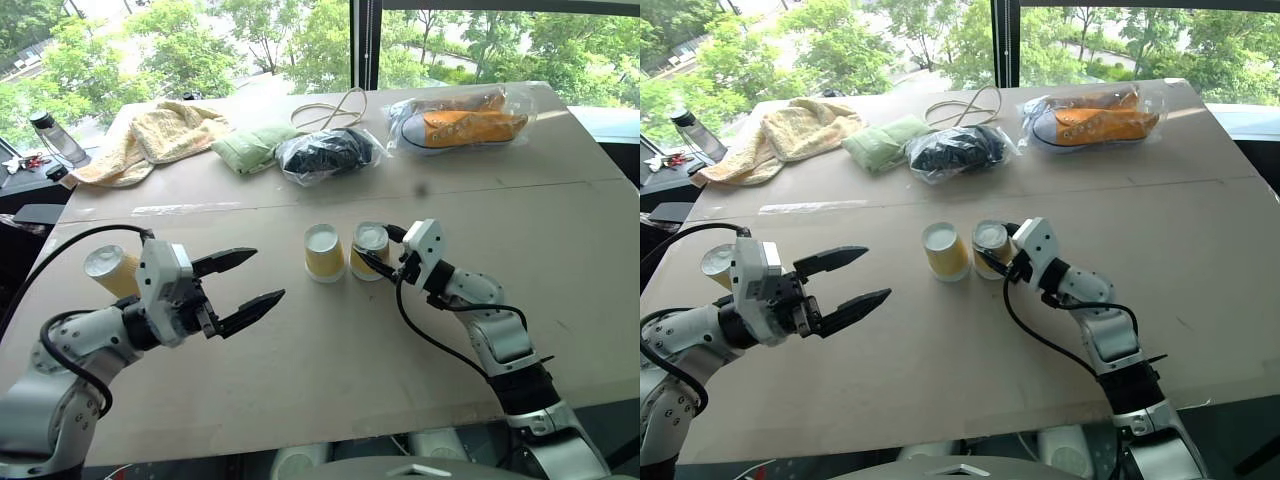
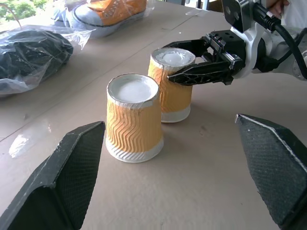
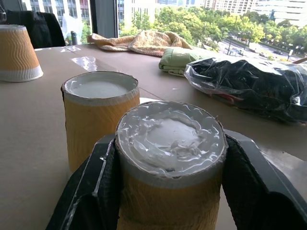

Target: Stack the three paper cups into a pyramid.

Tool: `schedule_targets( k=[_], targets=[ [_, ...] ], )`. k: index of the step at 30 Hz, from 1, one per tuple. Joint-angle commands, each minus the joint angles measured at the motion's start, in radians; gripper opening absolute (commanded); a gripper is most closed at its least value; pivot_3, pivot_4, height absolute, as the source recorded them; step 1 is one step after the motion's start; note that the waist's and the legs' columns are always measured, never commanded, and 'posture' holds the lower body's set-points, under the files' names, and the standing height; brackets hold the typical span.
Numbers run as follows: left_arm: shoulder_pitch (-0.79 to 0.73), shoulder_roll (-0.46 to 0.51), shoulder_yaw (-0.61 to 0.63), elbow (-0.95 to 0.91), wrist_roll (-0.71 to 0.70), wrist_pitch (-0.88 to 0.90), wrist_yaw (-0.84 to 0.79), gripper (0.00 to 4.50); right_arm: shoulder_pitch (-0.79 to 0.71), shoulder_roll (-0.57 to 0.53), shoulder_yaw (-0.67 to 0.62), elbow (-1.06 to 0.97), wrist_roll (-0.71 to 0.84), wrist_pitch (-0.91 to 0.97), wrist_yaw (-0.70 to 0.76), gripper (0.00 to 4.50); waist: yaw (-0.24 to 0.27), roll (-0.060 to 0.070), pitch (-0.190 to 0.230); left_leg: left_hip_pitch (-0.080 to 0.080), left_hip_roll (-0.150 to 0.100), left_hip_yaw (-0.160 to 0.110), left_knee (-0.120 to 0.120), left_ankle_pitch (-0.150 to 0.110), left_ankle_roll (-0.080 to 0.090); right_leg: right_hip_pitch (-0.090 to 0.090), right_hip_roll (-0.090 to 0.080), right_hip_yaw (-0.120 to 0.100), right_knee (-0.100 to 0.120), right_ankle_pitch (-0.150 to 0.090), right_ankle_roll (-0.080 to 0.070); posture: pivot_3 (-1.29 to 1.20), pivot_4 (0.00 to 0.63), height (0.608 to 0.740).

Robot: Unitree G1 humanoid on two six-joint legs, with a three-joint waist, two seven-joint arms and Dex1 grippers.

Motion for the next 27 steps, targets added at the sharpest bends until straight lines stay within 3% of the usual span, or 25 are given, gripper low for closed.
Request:
schedule_targets(
  k=[1,11,12,13,15,16,22,27],
  targets=[
    [0.006,0.011,0.039,-0.051,-0.019,-0.016,0.001,4.5,-0.033,0.02,0.006,0.007,-0.009,-0.029,-0.003,2.12,-0.001,0.0,0.0,0.0,0.0,0.0,0.0,0.0,0.0,0.0,0.0,0.0,0.0,0.0,0.0,0.0,0.15,0.74],
    [0.016,0.01,0.035,-0.064,-0.013,-0.018,0.007,4.5,-0.053,0.048,0.003,0.035,-0.003,0.01,0.004,2.12,-0.006,0.0,0.0,0.0,0.0,0.0,-0.001,0.0,0.0,0.0,0.0,0.0,0.0,0.0,0.0,0.0,0.15,0.74],
    [0.014,0.01,0.033,-0.063,-0.013,-0.018,0.007,4.5,-0.053,0.048,0.003,0.034,-0.002,0.014,0.005,3.12,-0.006,0.0,0.0,0.0,0.0,0.0,-0.001,0.0,0.0,0.0,0.0,0.0,0.0,0.0,0.0,0.0,0.15,0.74],
    [0.011,0.009,0.029,-0.062,-0.014,-0.018,0.006,4.5,-0.049,0.05,-0.002,0.025,0.033,0.016,0.038,3.23,-0.006,0.0,0.0,0.0,0.0,0.0,-0.001,0.0,0.0,0.0,0.0,0.0,0.0,0.0,0.0,0.0,0.15,0.74],
    [0.005,0.01,0.022,-0.061,-0.015,-0.016,0.006,4.5,-0.039,0.045,-0.013,0.006,0.062,0.031,0.057,4.22,-0.006,0.0,0.0,0.0,0.0,0.0,-0.001,0.0,0.0,0.0,0.0,0.0,0.0,0.0,0.0,0.0,0.15,0.74],
    [0.004,0.01,0.021,-0.06,-0.015,-0.016,0.004,4.5,-0.035,0.042,-0.018,0.001,0.065,0.035,0.057,4.4,-0.006,0.0,0.0,0.0,0.0,0.0,-0.001,0.0,0.0,0.0,0.0,0.0,0.0,0.0,0.0,0.0,0.15,0.74],
    [0.029,-0.009,0.031,-0.072,-0.013,-0.026,0.011,4.5,-0.025,0.049,-0.1,-0.047,0.129,-0.001,0.029,4.4,-0.005,0.0,0.0,0.0,0.0,0.0,-0.001,0.0,0.0,0.0,0.0,0.0,0.0,0.0,0.0,0.0,0.15,0.74],
    [0.075,-0.106,0.087,-0.127,-0.026,-0.067,0.11,4.5,-0.007,0.011,-0.153,-0.149,0.208,0.008,0.07,4.4,-0.005,0.0,0.0,0.0,0.0,0.0,-0.001,-0.001,0.001,0.0,0.0,0.0,-0.001,0.0,0.0,0.0,0.15,0.74]
  ],
)
